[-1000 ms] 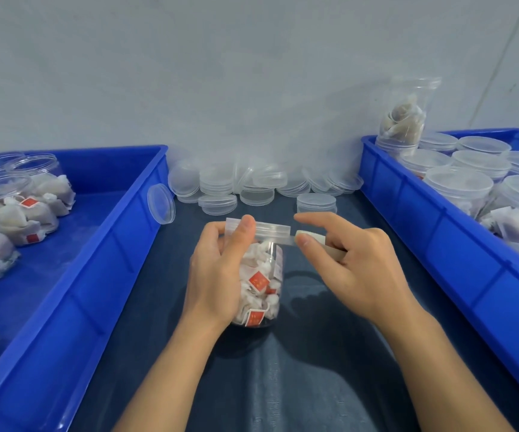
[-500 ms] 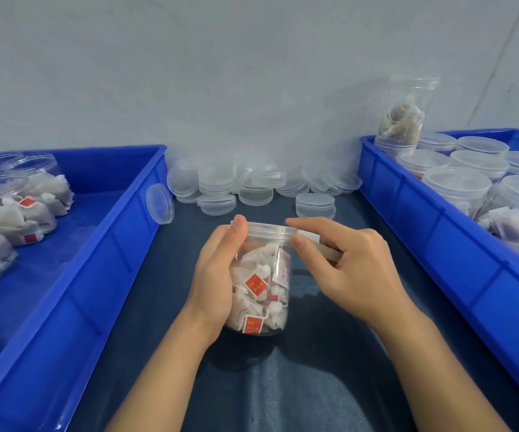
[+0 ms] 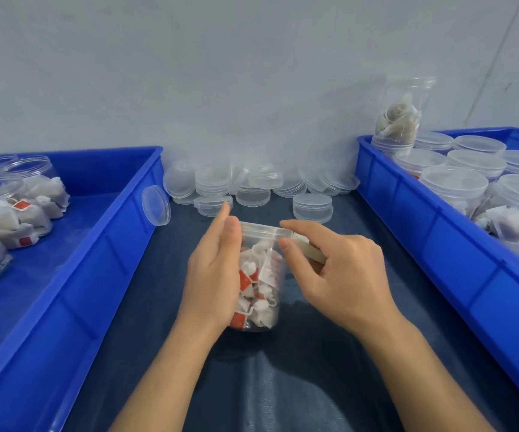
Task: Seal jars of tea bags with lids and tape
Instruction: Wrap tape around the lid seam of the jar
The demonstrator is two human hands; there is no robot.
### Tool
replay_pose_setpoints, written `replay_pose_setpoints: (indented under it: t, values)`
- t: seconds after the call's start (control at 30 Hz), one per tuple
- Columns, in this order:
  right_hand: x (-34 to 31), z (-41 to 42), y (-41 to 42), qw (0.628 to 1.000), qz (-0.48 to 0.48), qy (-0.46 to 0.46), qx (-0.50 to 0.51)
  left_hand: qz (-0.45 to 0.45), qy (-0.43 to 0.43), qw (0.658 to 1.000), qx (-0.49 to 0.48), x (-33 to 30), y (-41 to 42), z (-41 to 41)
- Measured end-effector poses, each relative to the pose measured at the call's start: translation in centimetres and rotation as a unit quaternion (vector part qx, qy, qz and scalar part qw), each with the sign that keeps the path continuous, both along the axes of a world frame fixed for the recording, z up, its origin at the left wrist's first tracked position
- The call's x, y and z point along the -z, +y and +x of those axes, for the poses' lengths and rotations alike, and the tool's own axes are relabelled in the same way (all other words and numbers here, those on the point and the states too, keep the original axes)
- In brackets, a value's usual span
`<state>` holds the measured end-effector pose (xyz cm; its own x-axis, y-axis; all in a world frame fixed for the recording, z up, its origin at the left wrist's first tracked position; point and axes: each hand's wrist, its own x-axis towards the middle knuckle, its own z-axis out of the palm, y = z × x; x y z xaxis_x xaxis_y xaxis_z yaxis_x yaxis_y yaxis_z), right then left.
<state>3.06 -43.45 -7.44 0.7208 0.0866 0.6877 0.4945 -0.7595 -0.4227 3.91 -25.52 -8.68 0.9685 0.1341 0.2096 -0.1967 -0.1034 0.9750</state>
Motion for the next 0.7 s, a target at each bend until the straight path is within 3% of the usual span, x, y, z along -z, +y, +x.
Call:
replay_pose_setpoints:
  t: [0.2,0.37,0.7]
  values:
    - [0.1,-0.2,0.1,0.999,-0.014,0.030,-0.033,0.082,-0.042,0.996,-0.016,-0.2,-0.1,-0.3]
    - [-0.3,0.1,-0.9,0.997,0.004,0.054,-0.060,0.052,-0.036,0.998,-0.024,0.0,0.4,0.2]
    - [0.2,0.6,-1.2,0.999,-0.019,0.045,-0.016,0.008,-0.029,1.000,0.005,0.0,0.9,0.5]
